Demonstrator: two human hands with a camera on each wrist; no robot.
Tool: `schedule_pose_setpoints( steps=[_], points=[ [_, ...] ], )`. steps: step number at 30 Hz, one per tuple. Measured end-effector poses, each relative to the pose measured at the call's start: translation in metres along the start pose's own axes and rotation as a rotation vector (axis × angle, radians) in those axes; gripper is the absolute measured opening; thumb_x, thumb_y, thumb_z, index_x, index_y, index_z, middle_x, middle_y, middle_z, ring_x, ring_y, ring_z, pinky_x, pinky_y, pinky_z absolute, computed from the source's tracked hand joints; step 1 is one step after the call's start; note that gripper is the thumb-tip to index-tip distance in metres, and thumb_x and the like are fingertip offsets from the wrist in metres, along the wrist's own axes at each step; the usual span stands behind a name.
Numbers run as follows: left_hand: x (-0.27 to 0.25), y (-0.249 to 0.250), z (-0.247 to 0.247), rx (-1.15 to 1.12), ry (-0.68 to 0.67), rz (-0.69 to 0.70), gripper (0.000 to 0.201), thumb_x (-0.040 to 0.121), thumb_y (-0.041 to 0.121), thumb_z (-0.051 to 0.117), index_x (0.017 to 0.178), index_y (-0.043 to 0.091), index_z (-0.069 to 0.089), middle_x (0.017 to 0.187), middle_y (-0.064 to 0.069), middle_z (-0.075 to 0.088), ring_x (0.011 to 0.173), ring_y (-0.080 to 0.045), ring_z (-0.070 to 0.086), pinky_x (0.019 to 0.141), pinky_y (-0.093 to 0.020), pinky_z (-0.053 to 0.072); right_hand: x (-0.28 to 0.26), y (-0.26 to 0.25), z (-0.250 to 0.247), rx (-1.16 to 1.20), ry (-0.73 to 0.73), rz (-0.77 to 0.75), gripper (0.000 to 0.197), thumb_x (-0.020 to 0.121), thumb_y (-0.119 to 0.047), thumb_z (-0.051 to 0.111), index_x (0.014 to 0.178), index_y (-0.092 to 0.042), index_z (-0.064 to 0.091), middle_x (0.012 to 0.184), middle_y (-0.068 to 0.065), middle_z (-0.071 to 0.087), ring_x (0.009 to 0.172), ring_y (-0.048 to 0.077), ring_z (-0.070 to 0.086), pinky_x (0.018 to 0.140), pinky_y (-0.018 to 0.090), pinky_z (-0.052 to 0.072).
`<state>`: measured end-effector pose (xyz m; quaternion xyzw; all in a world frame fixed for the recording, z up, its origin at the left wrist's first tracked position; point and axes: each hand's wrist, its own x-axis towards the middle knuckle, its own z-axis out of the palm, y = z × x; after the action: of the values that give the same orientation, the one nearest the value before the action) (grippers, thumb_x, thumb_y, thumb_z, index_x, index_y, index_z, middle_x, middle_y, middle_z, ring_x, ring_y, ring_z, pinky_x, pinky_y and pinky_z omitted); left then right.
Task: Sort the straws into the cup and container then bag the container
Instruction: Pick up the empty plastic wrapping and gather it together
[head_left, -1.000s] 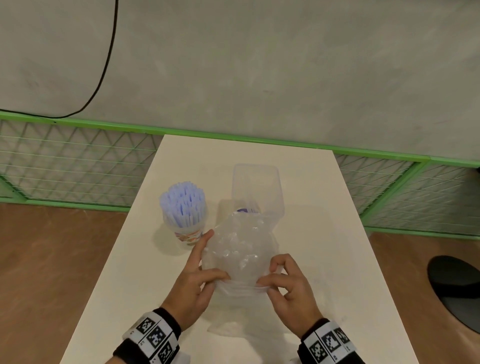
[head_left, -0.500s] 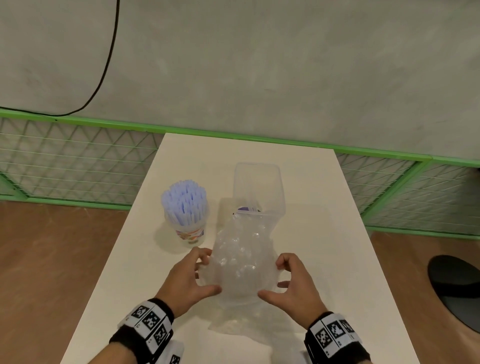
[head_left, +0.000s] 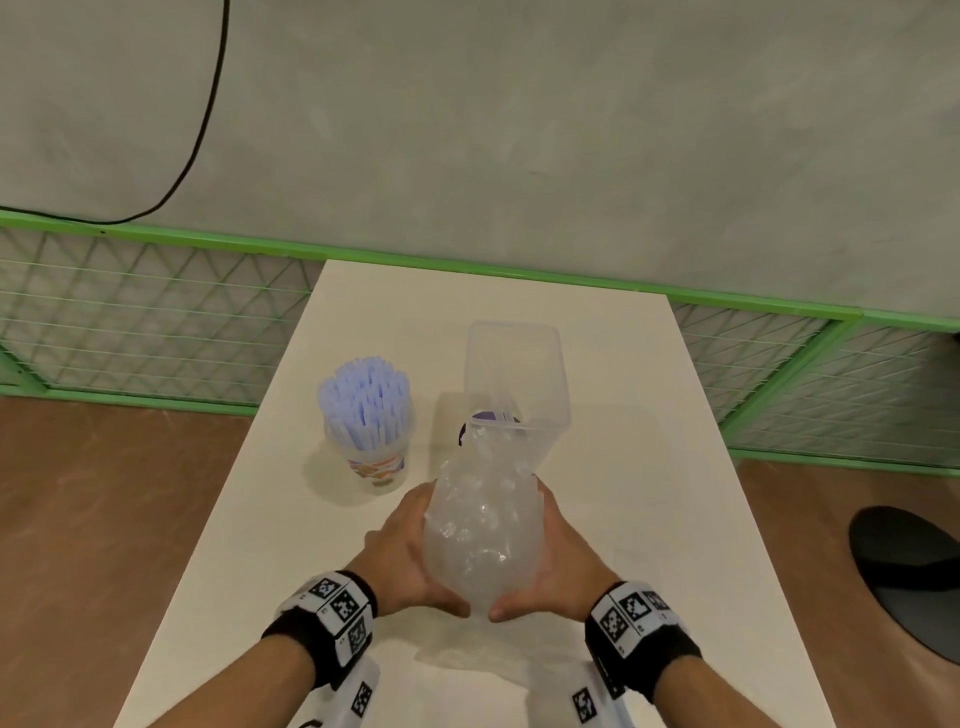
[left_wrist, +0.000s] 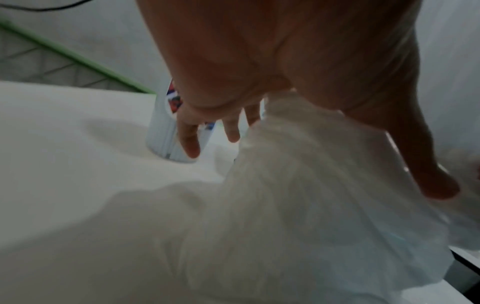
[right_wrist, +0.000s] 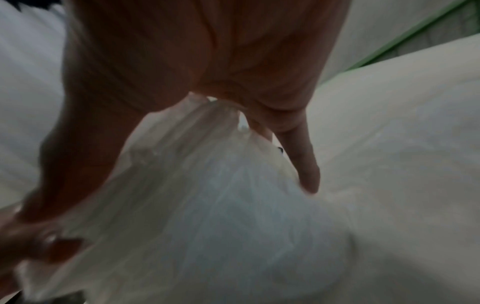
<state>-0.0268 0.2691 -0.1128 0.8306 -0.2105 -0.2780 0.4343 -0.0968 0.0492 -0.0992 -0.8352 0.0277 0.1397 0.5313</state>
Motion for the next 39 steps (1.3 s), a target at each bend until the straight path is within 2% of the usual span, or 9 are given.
schedule_pose_setpoints(
  steps=[4, 10, 13, 16, 23, 27, 32, 36, 39],
  points=[
    [0.0, 0.001, 0.012, -0.177, 0.087, 0.005, 0.116, 0.038, 0.031, 0.1, 0.134, 0.038, 0.035, 0.109, 0.03, 0.064, 0.106, 0.006, 0.062, 0.09, -0.02, 0.052, -0.001, 0.002, 0.01, 0.018, 0.179, 0.003, 0.114, 0.044, -0.028, 0.098, 0.131, -0.052, 0.027, 0.127, -0.026, 0.051, 0.117, -0.012, 0.05, 0.09, 0.011, 0.046],
    [-0.008, 0.029, 0.013, -0.345, 0.32, 0.088, 0.089, 0.05, 0.022, 0.097, 0.121, 0.043, 0.048, 0.106, 0.037, 0.064, 0.099, 0.015, 0.06, 0.077, -0.004, 0.045, -0.002, 0.003, 0.024, 0.125, 0.486, 0.0, 0.095, 0.043, -0.029, 0.097, 0.126, -0.025, 0.052, 0.111, -0.014, 0.068, 0.104, 0.004, 0.066, 0.086, 0.027, 0.056],
    [-0.009, 0.032, 0.008, -0.377, 0.312, 0.16, 0.091, 0.053, 0.023, 0.095, 0.129, 0.037, 0.047, 0.12, 0.027, 0.063, 0.112, 0.008, 0.057, 0.089, -0.009, 0.045, -0.002, -0.001, 0.026, 0.154, 0.503, -0.006, 0.088, 0.046, -0.027, 0.097, 0.124, -0.018, 0.056, 0.109, -0.005, 0.071, 0.102, 0.008, 0.068, 0.084, 0.028, 0.057],
    [-0.01, 0.019, -0.002, -0.351, 0.179, 0.166, 0.105, 0.053, 0.023, 0.097, 0.139, 0.031, 0.038, 0.132, 0.013, 0.058, 0.125, -0.005, 0.053, 0.102, -0.027, 0.045, -0.005, -0.004, 0.026, 0.156, 0.495, 0.024, 0.089, 0.044, -0.028, 0.096, 0.122, -0.025, 0.054, 0.106, -0.011, 0.07, 0.1, 0.001, 0.067, 0.082, 0.019, 0.054],
    [-0.007, 0.01, -0.021, -0.296, 0.099, 0.137, 0.11, 0.051, 0.018, 0.096, 0.135, 0.034, 0.027, 0.116, 0.033, 0.057, 0.111, 0.007, 0.057, 0.092, -0.008, 0.043, -0.006, -0.018, 0.042, 0.209, 0.53, 0.052, 0.091, 0.042, -0.028, 0.097, 0.118, -0.034, 0.048, 0.107, -0.013, 0.067, 0.1, -0.002, 0.065, 0.085, 0.017, 0.052],
    [-0.009, -0.014, -0.013, -0.353, 0.136, -0.006, 0.083, 0.061, 0.012, 0.091, 0.132, 0.02, 0.049, 0.116, 0.007, 0.067, 0.117, -0.018, 0.061, 0.096, -0.039, 0.053, 0.0, -0.013, 0.06, 0.185, 0.541, 0.064, 0.09, 0.047, -0.017, 0.098, 0.116, -0.037, 0.044, 0.106, -0.018, 0.063, 0.097, -0.018, 0.058, 0.078, 0.003, 0.044],
    [-0.005, -0.013, -0.007, -0.407, 0.143, -0.069, 0.094, 0.041, 0.026, 0.095, 0.125, 0.027, 0.054, 0.117, 0.005, 0.067, 0.111, -0.013, 0.064, 0.097, -0.044, 0.052, 0.0, 0.003, 0.061, 0.183, 0.471, 0.095, 0.107, 0.042, -0.043, 0.096, 0.132, -0.019, 0.044, 0.12, -0.007, 0.062, 0.109, -0.006, 0.059, 0.091, 0.012, 0.049],
    [-0.001, -0.009, -0.005, -0.387, 0.158, -0.062, 0.087, 0.05, 0.016, 0.095, 0.126, 0.029, 0.054, 0.115, 0.011, 0.068, 0.108, -0.004, 0.063, 0.098, -0.031, 0.051, -0.016, -0.003, 0.043, 0.172, 0.371, 0.064, 0.118, 0.051, -0.016, 0.095, 0.143, -0.034, 0.023, 0.136, -0.011, 0.049, 0.125, 0.003, 0.052, 0.096, 0.016, 0.047],
    [0.0, -0.009, -0.004, -0.369, 0.201, -0.08, 0.084, 0.052, 0.011, 0.094, 0.125, 0.024, 0.055, 0.111, 0.012, 0.068, 0.106, -0.004, 0.064, 0.091, -0.019, 0.05, -0.035, -0.012, 0.022, 0.067, 0.432, -0.045, 0.111, 0.054, -0.023, 0.09, 0.141, -0.037, 0.024, 0.145, -0.017, 0.032, 0.136, 0.005, 0.036, 0.104, 0.025, 0.04]
  ],
)
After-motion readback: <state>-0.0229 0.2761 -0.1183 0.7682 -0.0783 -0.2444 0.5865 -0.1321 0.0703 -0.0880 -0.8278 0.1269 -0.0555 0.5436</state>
